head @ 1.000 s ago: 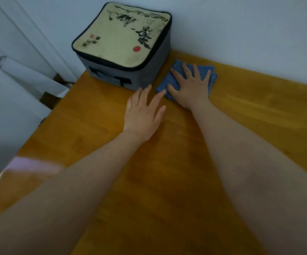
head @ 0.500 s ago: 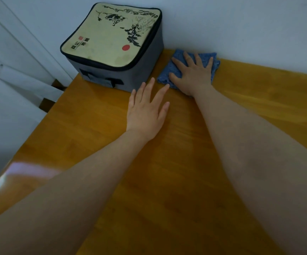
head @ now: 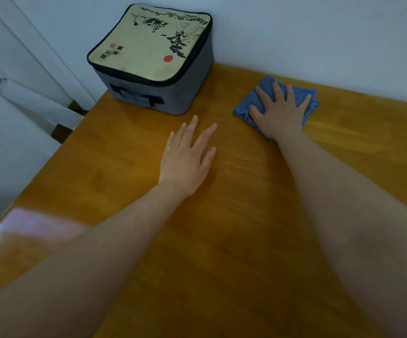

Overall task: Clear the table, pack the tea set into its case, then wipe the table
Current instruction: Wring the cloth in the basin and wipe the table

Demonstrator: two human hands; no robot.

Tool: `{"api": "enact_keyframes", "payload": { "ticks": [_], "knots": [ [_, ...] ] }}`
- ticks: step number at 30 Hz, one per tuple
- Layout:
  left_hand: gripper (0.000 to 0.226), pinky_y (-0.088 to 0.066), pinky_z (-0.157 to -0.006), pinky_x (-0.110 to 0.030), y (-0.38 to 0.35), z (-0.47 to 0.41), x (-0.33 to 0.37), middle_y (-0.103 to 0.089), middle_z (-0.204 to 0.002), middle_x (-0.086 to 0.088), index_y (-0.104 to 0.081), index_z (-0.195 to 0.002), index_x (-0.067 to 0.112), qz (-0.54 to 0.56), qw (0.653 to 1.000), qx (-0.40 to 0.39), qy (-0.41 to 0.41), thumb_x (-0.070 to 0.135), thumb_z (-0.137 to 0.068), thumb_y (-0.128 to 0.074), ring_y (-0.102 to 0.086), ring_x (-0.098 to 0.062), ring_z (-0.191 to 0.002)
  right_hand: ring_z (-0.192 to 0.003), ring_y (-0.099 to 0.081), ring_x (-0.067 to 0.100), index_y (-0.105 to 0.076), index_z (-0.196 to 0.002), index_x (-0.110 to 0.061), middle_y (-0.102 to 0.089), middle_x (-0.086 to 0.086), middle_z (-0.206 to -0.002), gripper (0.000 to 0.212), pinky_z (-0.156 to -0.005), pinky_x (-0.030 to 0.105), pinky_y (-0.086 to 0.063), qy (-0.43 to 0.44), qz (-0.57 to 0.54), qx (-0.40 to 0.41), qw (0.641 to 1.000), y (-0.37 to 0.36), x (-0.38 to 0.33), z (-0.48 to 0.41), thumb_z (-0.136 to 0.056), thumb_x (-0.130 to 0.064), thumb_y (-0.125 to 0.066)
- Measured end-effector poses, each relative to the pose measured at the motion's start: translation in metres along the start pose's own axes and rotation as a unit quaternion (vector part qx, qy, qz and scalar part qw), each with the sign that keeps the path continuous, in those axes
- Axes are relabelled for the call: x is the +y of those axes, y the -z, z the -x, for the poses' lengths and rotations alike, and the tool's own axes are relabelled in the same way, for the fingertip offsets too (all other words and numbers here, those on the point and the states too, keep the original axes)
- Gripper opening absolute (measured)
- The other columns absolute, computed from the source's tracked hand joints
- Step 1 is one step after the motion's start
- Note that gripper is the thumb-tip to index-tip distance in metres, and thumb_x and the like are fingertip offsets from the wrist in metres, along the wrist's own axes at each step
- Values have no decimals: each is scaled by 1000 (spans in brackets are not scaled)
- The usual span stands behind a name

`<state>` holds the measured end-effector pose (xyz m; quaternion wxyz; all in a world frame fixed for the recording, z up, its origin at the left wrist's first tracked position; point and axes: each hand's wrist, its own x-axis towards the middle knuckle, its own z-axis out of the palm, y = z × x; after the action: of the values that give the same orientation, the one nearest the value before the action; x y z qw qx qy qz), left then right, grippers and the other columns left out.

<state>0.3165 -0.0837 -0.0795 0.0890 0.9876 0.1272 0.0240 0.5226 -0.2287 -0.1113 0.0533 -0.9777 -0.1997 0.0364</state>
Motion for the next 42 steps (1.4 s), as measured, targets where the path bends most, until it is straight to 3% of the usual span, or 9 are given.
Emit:
{"api": "enact_keyframes", "payload": {
  "ticks": [12,19,42],
  "knots": [
    [53,2,-120,-47,-4,70,8,1,-163,0,-3,-151,44,6,999,-6,45,50,-101,-19,2,-23,-149,-149,5,27,-7,-152,-45,-1,-3,-163,62,-113,66,7,34,14,-8,999,-12,-28,96,-94,-67,-14],
    [56,7,-115,-56,8,120,2,7,-162,3,-3,-150,48,43,988,-32,146,51,-100,-27,7,-25,-148,-149,6,26,-7,-152,-45,-1,-3,-163,61,-113,65,6,50,22,-11,998,-17,-51,160,-95,-66,-14],
    [56,12,-114,-60,12,311,-55,6,-162,2,-10,-148,50,13,983,-19,183,65,-94,-13,10,-26,-148,-149,6,28,-7,-152,-43,-2,-2,-163,62,-113,65,6,98,18,-24,995,-33,-114,348,-95,-65,-14]
  ]
}}
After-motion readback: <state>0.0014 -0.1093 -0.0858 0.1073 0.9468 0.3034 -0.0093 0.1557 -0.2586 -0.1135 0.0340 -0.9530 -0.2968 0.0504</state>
